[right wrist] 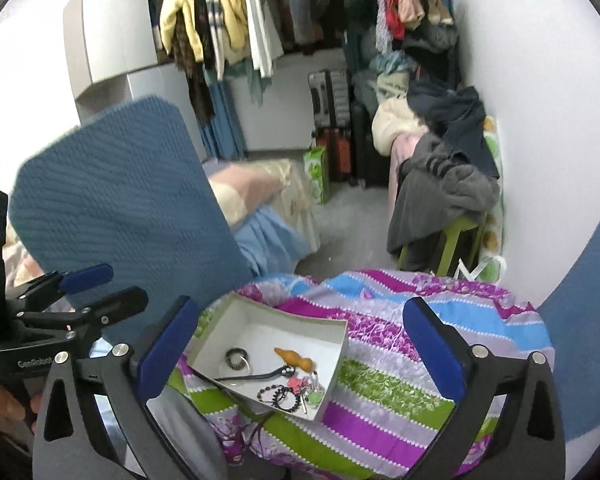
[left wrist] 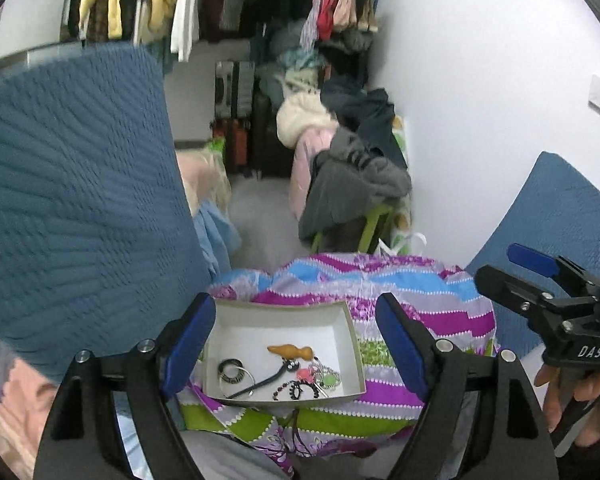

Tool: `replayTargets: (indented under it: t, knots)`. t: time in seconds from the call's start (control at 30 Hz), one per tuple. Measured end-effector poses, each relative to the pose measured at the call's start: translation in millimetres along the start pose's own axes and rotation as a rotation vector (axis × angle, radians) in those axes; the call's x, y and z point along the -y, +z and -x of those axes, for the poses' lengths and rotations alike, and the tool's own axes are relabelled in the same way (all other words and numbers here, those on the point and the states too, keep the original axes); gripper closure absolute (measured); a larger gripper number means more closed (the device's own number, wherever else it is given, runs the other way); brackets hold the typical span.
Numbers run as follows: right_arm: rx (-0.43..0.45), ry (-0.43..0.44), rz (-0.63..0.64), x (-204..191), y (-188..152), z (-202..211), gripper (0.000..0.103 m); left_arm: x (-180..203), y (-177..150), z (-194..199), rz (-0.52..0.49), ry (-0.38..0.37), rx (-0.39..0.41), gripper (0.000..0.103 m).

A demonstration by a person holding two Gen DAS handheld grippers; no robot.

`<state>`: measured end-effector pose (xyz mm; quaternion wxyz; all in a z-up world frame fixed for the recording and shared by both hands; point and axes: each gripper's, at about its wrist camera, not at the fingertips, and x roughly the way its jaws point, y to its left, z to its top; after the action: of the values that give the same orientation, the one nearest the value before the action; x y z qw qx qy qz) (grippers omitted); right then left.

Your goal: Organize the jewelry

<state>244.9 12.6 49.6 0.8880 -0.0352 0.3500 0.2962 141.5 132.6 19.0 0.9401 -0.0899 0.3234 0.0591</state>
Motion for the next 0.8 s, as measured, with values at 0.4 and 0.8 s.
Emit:
replayTargets:
  t: [0.4,0.8]
  knots:
    - [0.117,-0.048,0.027,-10.1,-24.1,74.8,0.000,23.0,-15.7,61.2,-0.012,0.031,0.079,0.000]
    - [0.089,-0.136,-0.013,-9.2,-80.8,70.6,0.000,29.3,-59.0,67.9,-0.014,0.029,0.047,0.000]
